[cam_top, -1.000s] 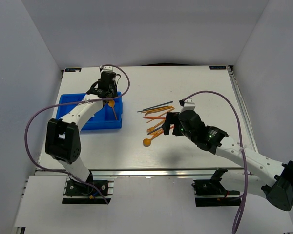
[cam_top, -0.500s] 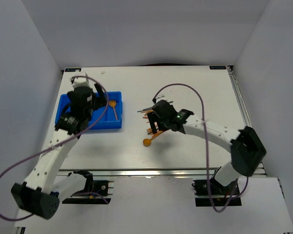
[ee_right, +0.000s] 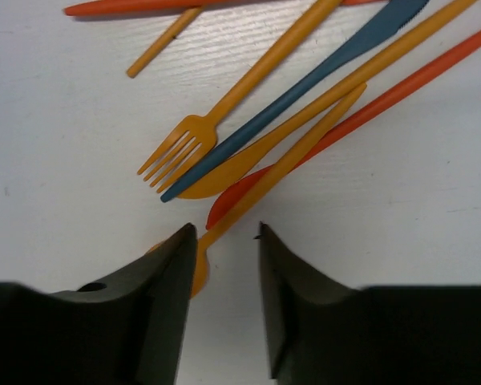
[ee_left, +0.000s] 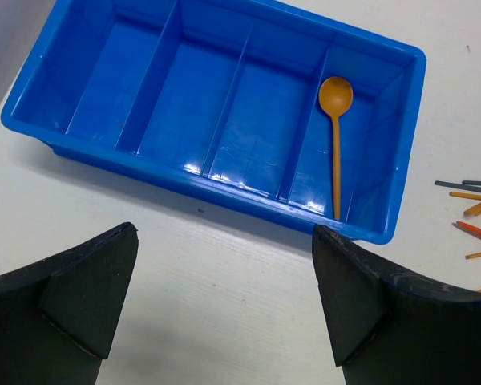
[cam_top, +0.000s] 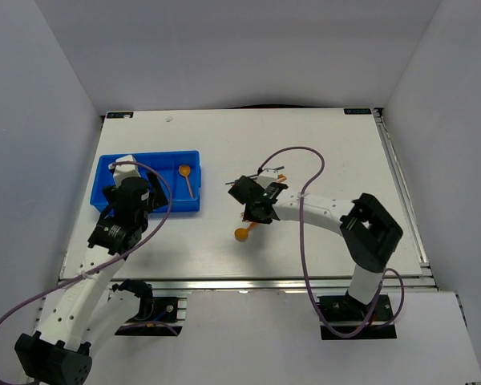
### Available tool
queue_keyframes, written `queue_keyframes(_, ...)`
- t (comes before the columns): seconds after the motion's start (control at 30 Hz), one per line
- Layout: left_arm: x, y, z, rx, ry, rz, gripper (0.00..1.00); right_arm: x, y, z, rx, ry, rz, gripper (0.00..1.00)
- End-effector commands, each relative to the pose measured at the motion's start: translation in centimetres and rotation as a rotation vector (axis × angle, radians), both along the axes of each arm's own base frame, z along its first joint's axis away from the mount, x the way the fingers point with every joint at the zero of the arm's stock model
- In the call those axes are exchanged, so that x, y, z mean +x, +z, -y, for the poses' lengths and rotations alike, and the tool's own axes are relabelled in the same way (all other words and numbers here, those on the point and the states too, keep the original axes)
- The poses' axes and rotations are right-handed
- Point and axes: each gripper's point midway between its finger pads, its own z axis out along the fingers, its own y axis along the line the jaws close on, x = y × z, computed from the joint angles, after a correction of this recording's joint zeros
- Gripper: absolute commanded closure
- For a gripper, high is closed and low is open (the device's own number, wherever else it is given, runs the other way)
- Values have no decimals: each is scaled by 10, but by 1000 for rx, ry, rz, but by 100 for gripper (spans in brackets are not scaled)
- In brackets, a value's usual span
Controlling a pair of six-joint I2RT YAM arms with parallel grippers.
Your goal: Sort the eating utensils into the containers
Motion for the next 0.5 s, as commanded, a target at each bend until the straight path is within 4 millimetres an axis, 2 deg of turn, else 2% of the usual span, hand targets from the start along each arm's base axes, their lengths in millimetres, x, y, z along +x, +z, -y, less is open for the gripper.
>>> queue_keyframes(0.0,6,-1,3,1,-4,-7,2,4,-7,-8,36,-121,3,61)
queue_keyframes(0.3,11,-9,18,-21,-74,-33,2,-7,-34,-9,-2,-178,-51,65)
queue_keyframes(0.47,10,-10,19,-24,-81,-33,2,-8,-43,-8,-20,-206,-63,77)
